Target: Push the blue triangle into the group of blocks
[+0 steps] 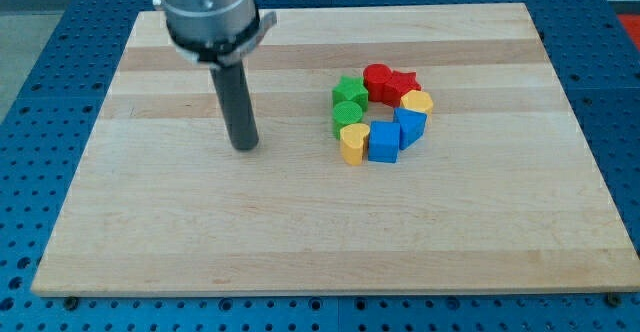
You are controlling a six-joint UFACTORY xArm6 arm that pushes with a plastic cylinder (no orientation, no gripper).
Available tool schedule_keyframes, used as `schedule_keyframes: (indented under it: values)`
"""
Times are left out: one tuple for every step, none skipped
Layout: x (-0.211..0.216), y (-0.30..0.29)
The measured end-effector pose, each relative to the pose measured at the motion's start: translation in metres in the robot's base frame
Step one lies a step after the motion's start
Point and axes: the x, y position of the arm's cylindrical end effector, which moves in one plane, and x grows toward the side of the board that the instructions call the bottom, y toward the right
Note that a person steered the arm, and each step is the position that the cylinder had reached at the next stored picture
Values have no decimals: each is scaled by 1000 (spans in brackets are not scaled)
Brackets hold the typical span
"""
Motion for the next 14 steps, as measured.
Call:
schedule_keyframes:
  values:
    - [35, 32]
    - [47, 85]
    - [48, 145]
    - [47, 202]
    - [38, 240]
    - [15, 249]
    - [-1, 249]
    - [-16, 248]
    - [-19, 244]
    - [-19, 240]
    - [-19, 230]
    - [-19, 219]
    - [-19, 207]
    - [-19, 198]
